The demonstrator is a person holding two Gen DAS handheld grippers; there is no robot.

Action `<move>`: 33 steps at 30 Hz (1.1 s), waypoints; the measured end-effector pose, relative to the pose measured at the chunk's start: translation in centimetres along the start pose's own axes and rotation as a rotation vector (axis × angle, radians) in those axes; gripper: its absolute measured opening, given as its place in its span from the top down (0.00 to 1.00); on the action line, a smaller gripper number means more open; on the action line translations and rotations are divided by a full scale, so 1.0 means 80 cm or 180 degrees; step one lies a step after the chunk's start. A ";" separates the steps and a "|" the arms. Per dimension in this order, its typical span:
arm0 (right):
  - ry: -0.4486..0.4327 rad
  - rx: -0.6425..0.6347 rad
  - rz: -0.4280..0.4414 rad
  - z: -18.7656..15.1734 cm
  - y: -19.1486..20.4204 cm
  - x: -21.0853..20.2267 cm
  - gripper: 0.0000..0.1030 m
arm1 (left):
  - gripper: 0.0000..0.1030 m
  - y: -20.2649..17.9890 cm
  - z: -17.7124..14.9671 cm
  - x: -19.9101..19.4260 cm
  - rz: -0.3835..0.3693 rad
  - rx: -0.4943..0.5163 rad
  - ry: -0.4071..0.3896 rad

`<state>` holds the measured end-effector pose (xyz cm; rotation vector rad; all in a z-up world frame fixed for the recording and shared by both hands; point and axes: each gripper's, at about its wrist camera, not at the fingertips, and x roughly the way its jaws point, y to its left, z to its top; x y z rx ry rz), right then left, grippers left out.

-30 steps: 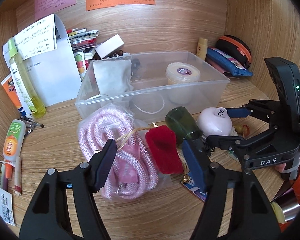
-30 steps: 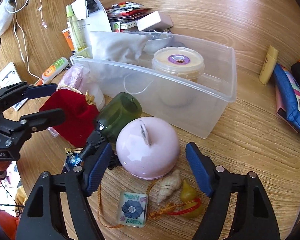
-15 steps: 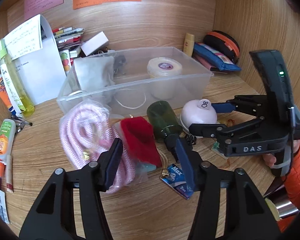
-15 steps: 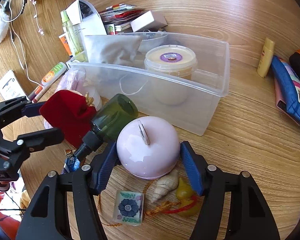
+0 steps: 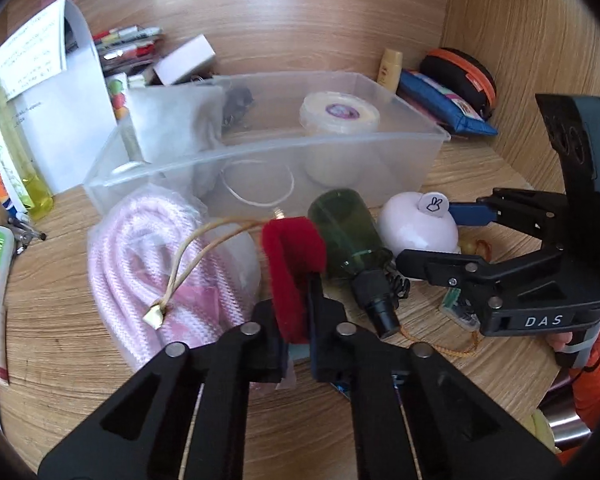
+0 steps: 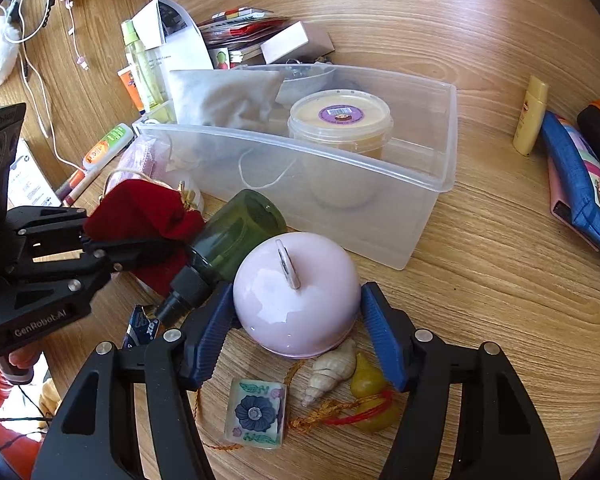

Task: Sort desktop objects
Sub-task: 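Grasp the red velvet pouch with the left gripper while the right gripper grasps the pink jar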

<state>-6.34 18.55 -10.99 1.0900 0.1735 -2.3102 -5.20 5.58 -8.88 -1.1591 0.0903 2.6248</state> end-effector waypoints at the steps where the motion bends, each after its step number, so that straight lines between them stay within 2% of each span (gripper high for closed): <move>1: -0.0022 -0.0003 0.0002 0.000 0.000 -0.002 0.41 | 0.95 0.001 0.001 -0.005 0.0016 -0.0004 -0.0046; 14: -0.0327 0.0213 0.0126 0.008 -0.016 -0.032 0.41 | 0.96 0.013 0.014 -0.049 0.0084 -0.0088 -0.0410; 19: -0.0344 0.0253 0.0184 0.011 -0.017 -0.038 0.41 | 0.96 0.018 0.019 -0.068 0.0114 -0.0106 -0.0538; 33: -0.0618 0.0164 0.0067 0.043 -0.017 -0.084 0.41 | 0.96 0.033 0.054 -0.116 0.0144 -0.0136 -0.0927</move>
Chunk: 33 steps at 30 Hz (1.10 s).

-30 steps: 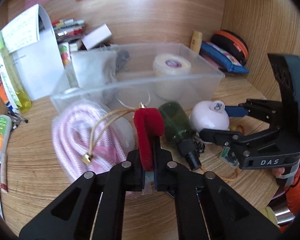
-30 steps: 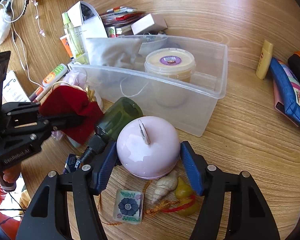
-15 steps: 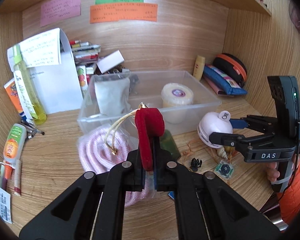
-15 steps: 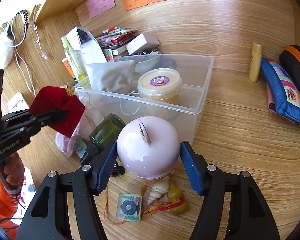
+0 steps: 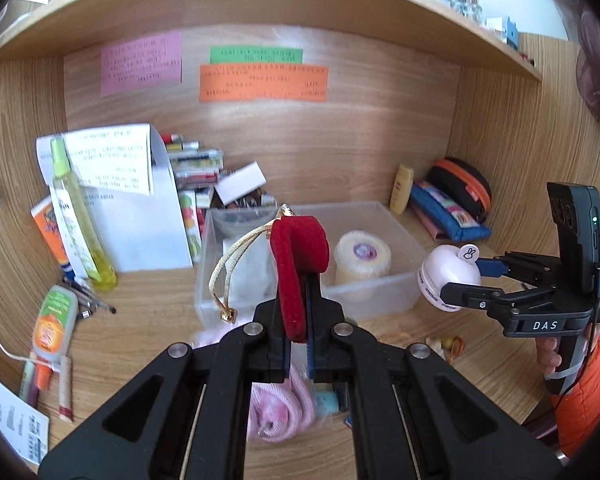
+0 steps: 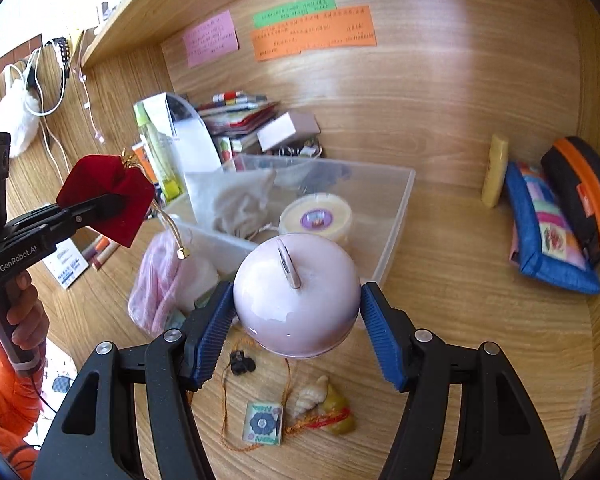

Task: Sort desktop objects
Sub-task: 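Grasp the red velvet pouch with the left gripper while the right gripper grasps the pink jar, then lower the red pouch into the clear box with the left gripper while the right gripper lowers the pink jar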

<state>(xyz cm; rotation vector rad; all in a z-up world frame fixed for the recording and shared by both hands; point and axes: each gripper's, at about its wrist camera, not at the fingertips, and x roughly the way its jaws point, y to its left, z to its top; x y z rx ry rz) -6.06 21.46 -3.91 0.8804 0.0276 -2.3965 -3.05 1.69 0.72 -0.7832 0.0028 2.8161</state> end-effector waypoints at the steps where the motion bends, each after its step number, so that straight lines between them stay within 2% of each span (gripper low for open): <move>1: -0.0023 -0.0008 -0.0014 0.003 0.000 -0.002 0.41 | 0.96 0.001 0.004 -0.002 0.0005 0.0004 -0.0030; 8: -0.0118 -0.0017 -0.0075 0.035 -0.004 -0.002 0.41 | 0.96 0.008 0.029 -0.002 -0.0004 0.0031 -0.0156; 14: -0.0107 0.0006 -0.0010 0.058 -0.006 0.017 0.41 | 0.96 0.014 0.039 0.018 -0.0029 0.0055 -0.0129; 23: 0.0068 -0.0128 0.0106 0.084 0.020 0.068 0.41 | 0.96 0.035 0.037 0.063 -0.0093 0.0013 0.0081; 31: 0.0236 -0.0294 0.0142 0.088 0.048 0.102 0.41 | 0.96 0.059 0.024 0.112 -0.0324 -0.0122 0.0402; 33: 0.0286 -0.0296 0.0132 0.087 0.051 0.111 0.41 | 0.96 0.064 0.020 0.120 -0.0315 -0.0162 0.0458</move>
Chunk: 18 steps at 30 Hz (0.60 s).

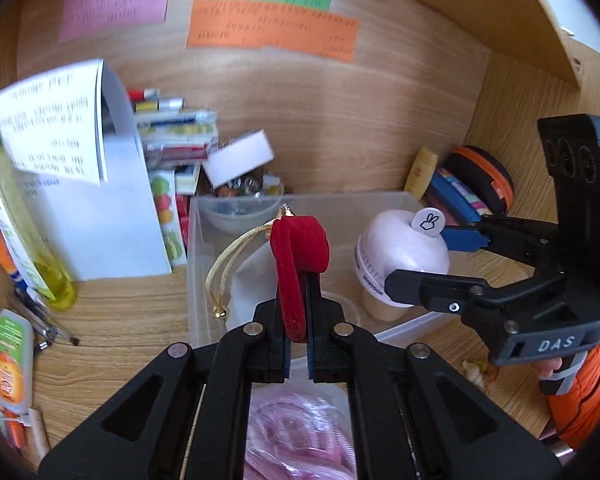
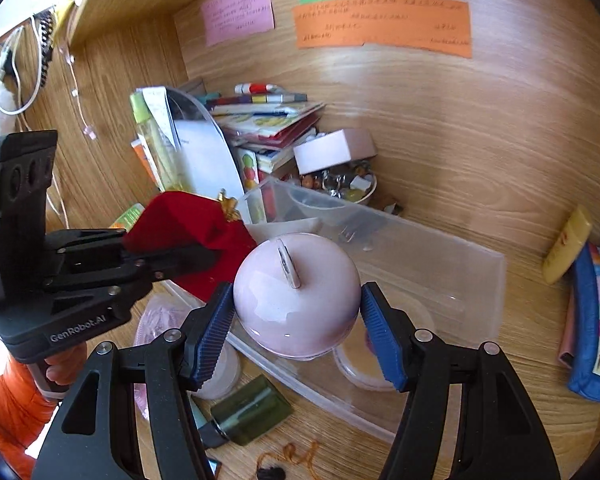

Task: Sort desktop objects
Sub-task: 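Lower the red pouch into the clear box with the left gripper while the right gripper lowers the pink jar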

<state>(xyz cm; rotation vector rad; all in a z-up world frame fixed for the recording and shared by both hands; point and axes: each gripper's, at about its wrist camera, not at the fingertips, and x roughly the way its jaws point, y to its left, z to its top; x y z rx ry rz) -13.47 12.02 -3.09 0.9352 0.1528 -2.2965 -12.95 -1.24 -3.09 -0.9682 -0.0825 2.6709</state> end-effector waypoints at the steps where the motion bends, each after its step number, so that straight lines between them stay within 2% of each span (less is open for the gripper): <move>1: 0.0028 0.0000 -0.0005 0.000 0.001 0.005 0.41 | 0.96 0.004 -0.001 0.004 -0.0009 -0.0026 0.0013; 7: 0.0164 -0.0001 0.0018 0.000 0.007 0.031 0.41 | 0.96 0.018 -0.007 0.017 -0.0105 -0.0067 0.0095; 13: 0.0273 -0.0009 0.0033 -0.002 0.013 0.051 0.41 | 0.96 0.021 -0.010 0.024 -0.0013 -0.0021 0.0152; 18: 0.0278 -0.0137 -0.0109 -0.005 0.020 0.052 0.41 | 0.96 0.018 -0.013 0.030 -0.0020 0.0029 0.0220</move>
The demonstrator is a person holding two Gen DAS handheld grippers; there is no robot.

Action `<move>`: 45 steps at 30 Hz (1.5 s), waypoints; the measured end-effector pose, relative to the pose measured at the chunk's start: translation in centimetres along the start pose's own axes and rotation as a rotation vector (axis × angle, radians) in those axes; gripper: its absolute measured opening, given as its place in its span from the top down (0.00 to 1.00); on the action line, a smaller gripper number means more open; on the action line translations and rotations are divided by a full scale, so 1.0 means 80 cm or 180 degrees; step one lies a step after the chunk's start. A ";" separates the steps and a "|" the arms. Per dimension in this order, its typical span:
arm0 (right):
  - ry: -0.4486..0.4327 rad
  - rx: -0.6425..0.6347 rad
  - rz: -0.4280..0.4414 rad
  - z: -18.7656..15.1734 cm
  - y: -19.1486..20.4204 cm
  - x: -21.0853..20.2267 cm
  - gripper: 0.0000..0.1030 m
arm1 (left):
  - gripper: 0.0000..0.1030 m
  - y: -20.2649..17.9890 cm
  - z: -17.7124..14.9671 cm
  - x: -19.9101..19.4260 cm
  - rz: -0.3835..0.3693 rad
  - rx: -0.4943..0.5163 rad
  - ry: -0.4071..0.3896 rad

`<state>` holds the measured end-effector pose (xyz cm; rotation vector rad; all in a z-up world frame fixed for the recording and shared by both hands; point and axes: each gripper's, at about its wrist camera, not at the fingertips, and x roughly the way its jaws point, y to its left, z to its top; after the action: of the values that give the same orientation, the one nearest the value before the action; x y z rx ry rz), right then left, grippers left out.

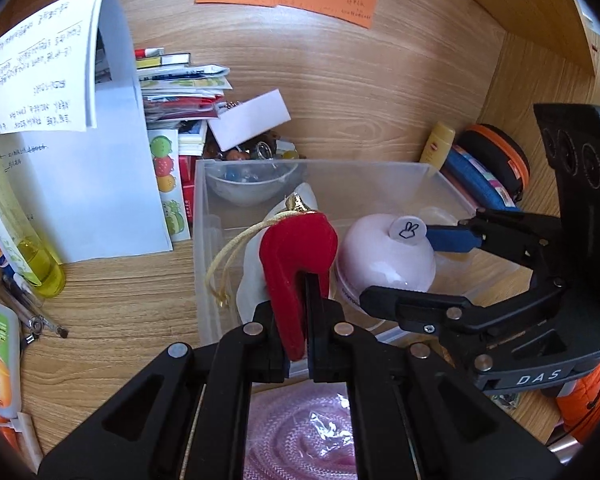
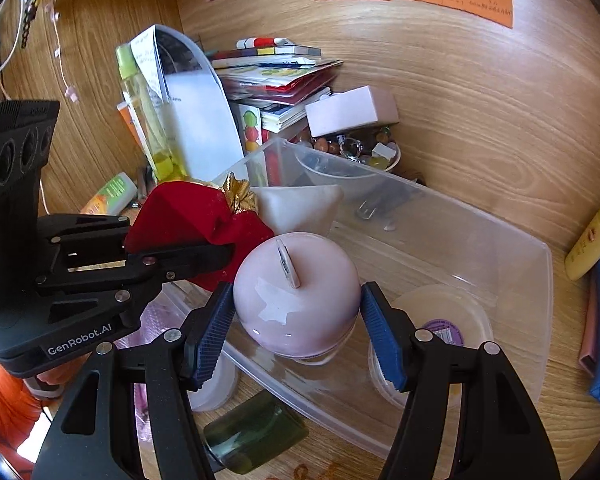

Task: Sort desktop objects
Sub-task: 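Lower the red pouch into the clear box with the left gripper while the right gripper lowers the pink jar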

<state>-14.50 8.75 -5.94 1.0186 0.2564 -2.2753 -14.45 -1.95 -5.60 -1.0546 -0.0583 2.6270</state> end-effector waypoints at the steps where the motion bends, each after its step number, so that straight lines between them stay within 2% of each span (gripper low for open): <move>1: 0.0002 -0.0024 -0.0042 0.000 0.001 0.001 0.41 | 0.96 -0.002 -0.001 0.001 0.0007 0.0028 0.0009; 9: 0.0000 -0.0076 -0.0385 -0.004 -0.012 0.003 0.41 | 0.95 -0.010 -0.002 0.002 0.0165 0.0170 -0.0026; 17: -0.0026 -0.0076 -0.0441 -0.008 -0.017 -0.001 0.41 | 0.90 -0.017 -0.004 0.001 0.0384 0.0304 -0.0083; 21: -0.0054 -0.0064 -0.0441 -0.009 -0.016 -0.001 0.41 | 0.79 -0.013 -0.003 0.000 0.0445 0.0281 -0.0098; 25: -0.0078 -0.0065 -0.0429 -0.010 -0.016 -0.002 0.41 | 0.53 -0.018 -0.005 -0.007 0.0462 0.0359 -0.0169; 27: -0.0080 -0.0067 -0.0428 -0.010 -0.015 -0.002 0.41 | 0.45 -0.023 -0.008 -0.011 0.0573 0.0437 -0.0245; 29: -0.0081 -0.0071 -0.0427 -0.010 -0.015 -0.002 0.41 | 0.44 -0.026 -0.009 -0.012 0.0628 0.0491 -0.0275; 38: -0.0045 -0.0053 -0.0334 -0.013 -0.016 -0.007 0.40 | 0.43 -0.024 -0.010 -0.019 0.0610 0.0470 -0.0337; 43: -0.0118 -0.0012 -0.0190 -0.011 -0.017 -0.020 0.40 | 0.36 -0.021 -0.010 -0.030 0.0556 0.0408 -0.0412; 45: -0.0174 0.0000 -0.0160 -0.008 -0.017 -0.027 0.33 | 0.35 -0.020 -0.010 -0.035 0.0557 0.0376 -0.0442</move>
<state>-13.84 11.08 -4.89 0.9583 0.2616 -2.3446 -11.52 -1.30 -4.07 -0.8730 0.1638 2.8174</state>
